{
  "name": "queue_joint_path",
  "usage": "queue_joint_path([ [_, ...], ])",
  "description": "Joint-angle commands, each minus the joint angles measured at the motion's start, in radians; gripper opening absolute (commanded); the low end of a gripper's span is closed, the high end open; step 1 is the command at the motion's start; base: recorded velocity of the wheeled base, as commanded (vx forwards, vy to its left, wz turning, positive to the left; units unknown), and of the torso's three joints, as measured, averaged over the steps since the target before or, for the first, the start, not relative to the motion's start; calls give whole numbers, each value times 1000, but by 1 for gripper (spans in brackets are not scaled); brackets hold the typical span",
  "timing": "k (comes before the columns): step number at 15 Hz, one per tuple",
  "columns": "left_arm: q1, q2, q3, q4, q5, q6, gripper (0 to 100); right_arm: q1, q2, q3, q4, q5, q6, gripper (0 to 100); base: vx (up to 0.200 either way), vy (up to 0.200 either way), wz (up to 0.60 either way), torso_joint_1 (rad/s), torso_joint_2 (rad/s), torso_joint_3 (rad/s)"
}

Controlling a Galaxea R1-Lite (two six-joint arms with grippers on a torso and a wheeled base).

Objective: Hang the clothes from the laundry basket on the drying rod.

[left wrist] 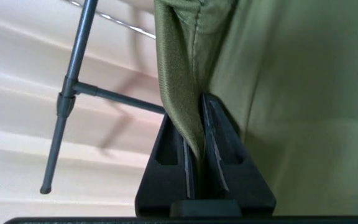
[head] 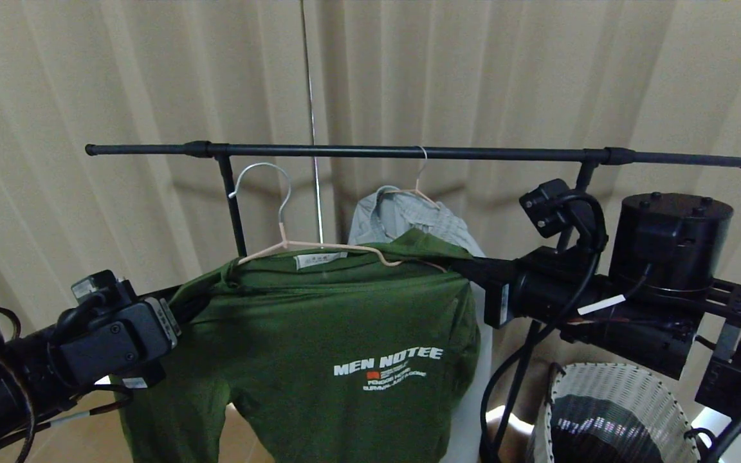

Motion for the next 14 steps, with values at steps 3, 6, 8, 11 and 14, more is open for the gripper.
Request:
queue_joint_path([
  [3,-5,4,-16,-2,-2,-21,0,75,-64,6,52,4,3,100,0,0,0,0,0,0],
  [6,-38,2,-20,-2,-7,-74,0,103,-90,36,55,3,1,100,0,0,0,0,0,0],
  [8,-92,-3,-13,-2,-9,-100,0,103,-75,24,49,0,-34,100,0,0,0,0,0,0],
  [11,-123,1,-20,-2,-9,-110,0,100,-52,3,37,0,-198,100,0,0,0,0,0,0],
  [14,-150,4,-26,-2,-9,-117,0,101,-16,-71,28,-4,-270,100,0,0,0,0,0,0],
])
